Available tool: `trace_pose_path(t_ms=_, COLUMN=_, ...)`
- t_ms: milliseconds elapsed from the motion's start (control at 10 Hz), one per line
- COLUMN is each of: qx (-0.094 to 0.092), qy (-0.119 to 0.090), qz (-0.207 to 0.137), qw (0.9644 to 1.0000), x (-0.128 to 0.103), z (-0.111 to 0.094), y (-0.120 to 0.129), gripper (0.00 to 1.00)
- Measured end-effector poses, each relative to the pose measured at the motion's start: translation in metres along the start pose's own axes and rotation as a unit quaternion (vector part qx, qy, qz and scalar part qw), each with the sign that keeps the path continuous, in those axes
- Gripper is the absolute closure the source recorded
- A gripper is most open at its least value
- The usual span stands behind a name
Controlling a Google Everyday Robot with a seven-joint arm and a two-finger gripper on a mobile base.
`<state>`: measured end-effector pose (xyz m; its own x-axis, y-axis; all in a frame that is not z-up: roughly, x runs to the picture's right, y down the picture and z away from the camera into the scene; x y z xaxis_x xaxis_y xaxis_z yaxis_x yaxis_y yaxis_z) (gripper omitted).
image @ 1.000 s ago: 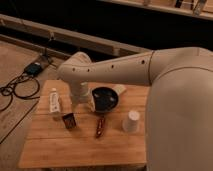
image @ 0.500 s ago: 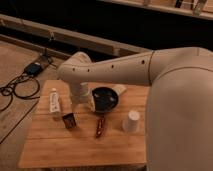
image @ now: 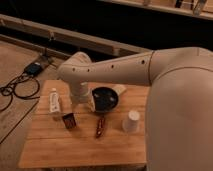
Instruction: Place the ceramic cup over the eraser
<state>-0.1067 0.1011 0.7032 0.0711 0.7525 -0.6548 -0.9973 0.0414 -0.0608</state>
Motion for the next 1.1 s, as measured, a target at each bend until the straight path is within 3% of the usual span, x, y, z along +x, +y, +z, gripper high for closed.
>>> trace_pose_path(t_ms=400, qx=0.0, qy=0.001, qz=0.007, qw=1.0, x=0.0, z=0.0, y=-0.008, gripper=0.35)
trace_pose_path(t_ms=800, qx=0.022, qy=0.008, qz=0.041, qw=0.9989, x=-0.007, z=0.003, y=-0.082, gripper=0.35)
trace_pose_path(t_ms=1100, qx=0.028, qy=0.005, qz=0.064, qw=0.9975, x=-0.011, z=0.006, y=-0.133, gripper=0.35)
